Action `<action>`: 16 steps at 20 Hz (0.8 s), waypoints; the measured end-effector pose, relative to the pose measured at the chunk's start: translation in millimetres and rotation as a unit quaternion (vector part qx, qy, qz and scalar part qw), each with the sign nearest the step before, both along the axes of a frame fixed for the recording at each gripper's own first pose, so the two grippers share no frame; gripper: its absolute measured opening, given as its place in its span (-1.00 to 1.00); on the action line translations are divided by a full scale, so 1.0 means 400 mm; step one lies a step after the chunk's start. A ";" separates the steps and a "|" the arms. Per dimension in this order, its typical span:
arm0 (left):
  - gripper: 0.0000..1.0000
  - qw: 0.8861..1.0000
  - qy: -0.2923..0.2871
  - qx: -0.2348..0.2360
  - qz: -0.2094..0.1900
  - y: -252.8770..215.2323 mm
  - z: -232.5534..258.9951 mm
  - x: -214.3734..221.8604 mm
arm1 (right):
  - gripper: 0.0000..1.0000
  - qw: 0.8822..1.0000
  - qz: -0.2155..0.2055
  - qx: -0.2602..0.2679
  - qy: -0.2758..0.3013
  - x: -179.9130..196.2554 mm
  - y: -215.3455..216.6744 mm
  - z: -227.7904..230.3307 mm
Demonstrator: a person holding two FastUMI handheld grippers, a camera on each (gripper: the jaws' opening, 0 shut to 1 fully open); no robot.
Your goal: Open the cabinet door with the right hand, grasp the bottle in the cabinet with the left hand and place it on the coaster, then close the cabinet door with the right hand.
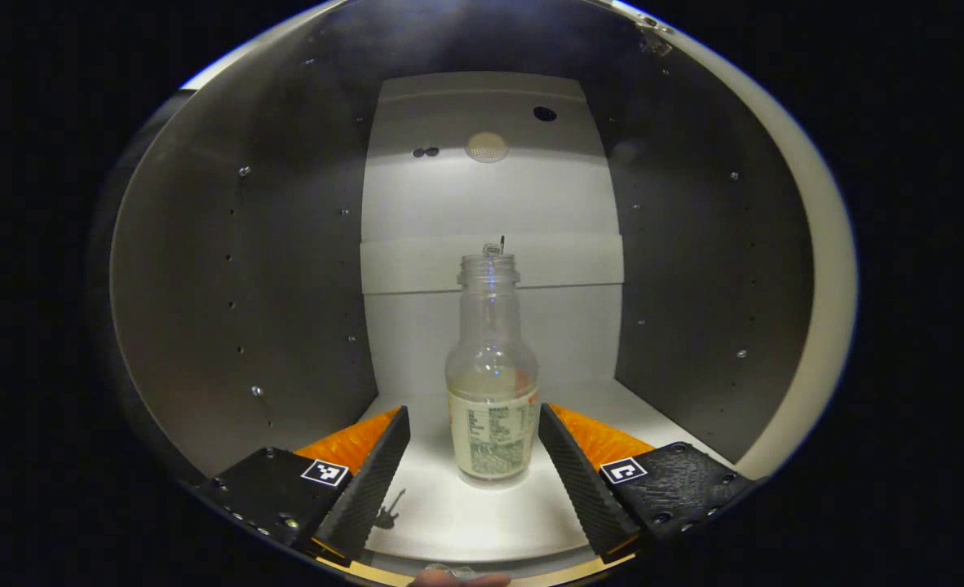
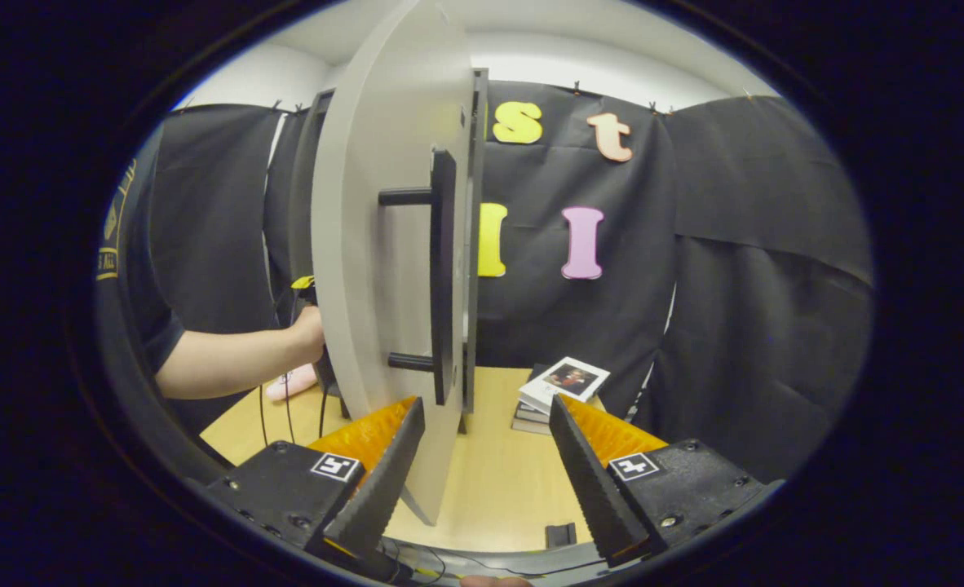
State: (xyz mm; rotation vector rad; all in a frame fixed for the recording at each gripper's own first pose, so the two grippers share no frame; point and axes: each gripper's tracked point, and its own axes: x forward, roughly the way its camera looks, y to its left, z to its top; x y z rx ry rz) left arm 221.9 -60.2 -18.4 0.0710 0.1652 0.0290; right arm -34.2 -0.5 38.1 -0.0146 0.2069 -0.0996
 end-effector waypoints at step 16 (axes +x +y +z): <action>0.51 0.999 0.004 -0.035 -0.002 -0.010 0.012 0.072 | 0.92 0.999 -0.026 0.024 -0.012 0.028 -0.072 -0.035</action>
